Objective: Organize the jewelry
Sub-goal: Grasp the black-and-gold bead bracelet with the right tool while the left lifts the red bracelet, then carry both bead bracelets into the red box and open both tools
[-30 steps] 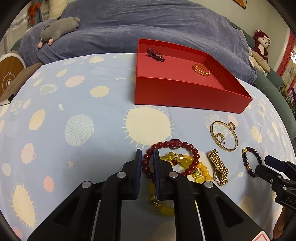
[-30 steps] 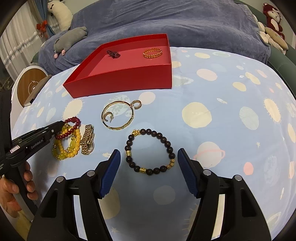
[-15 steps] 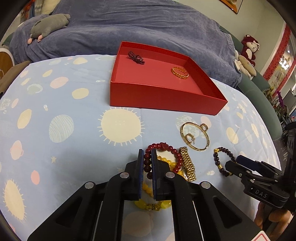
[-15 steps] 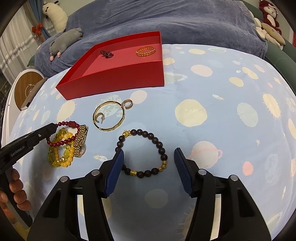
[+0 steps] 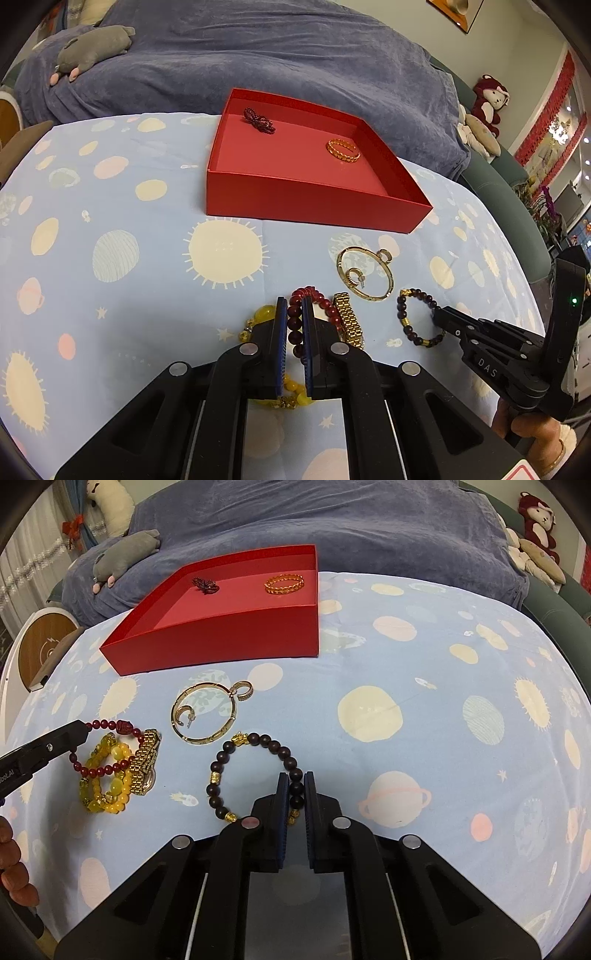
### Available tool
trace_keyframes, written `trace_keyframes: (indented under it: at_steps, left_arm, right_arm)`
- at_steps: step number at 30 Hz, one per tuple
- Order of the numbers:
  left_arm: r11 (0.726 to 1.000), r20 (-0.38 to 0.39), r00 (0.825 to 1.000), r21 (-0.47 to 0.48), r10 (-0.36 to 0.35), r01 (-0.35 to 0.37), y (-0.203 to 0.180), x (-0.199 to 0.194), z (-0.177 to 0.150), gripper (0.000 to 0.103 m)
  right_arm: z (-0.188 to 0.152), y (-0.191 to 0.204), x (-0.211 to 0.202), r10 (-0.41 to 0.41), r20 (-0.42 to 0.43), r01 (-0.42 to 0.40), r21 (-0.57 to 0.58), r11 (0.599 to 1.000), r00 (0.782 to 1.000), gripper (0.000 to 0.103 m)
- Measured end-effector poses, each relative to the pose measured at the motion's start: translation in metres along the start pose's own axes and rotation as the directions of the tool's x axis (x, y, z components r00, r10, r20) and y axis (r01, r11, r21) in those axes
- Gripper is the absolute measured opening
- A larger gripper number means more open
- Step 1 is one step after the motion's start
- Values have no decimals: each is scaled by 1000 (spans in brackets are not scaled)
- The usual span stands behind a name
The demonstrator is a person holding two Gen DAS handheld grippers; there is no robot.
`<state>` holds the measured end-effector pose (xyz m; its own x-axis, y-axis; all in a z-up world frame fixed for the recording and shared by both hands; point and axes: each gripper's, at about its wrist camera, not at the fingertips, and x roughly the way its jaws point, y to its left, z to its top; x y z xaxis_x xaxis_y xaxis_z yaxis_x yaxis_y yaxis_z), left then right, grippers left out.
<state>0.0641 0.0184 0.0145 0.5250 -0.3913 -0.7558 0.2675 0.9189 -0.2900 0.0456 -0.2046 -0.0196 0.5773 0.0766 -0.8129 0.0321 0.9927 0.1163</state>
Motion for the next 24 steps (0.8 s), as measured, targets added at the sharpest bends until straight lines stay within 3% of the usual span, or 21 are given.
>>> trace_keyframes:
  at_steps: [7,12,19,24]
  left_arm:
    - [999,21,999,35,-25,24,-15,-18,10,6]
    - [996,53,997,74,-60,56,-29,-40,35,6]
    - [988,146,987,145,-71,49,-48,-54,103,6]
    - [991,202,978,130,-45,19,-46,-28,154,6]
  right_arm:
    - [12,12,-29,57,49,-56,-16,998,997,8]
    - [36,20,-53,73,90,-69,-53,996,993,8]
    - [108,21,-62,118,160,-108,-70,992,980,8]
    - [165,26,-32,171,179,-167,-40,985,969,8]
